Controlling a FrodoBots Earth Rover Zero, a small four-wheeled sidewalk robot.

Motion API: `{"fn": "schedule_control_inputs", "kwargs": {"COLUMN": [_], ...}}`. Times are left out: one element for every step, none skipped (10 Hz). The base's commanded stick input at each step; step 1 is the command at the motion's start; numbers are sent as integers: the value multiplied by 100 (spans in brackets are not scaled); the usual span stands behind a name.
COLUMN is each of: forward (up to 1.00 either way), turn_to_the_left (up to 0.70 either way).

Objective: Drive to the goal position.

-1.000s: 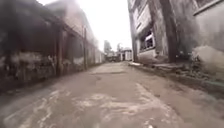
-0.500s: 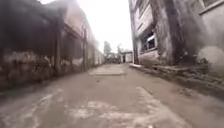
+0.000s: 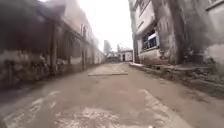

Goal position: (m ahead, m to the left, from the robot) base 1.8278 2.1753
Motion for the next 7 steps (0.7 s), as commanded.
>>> {"fn": "schedule_control_inputs", "kwargs": {"forward": [50, 50, 50, 50, 50, 50, 50], "turn_to_the_left": [0, 0, 0, 0, 0, 0, 0]}}
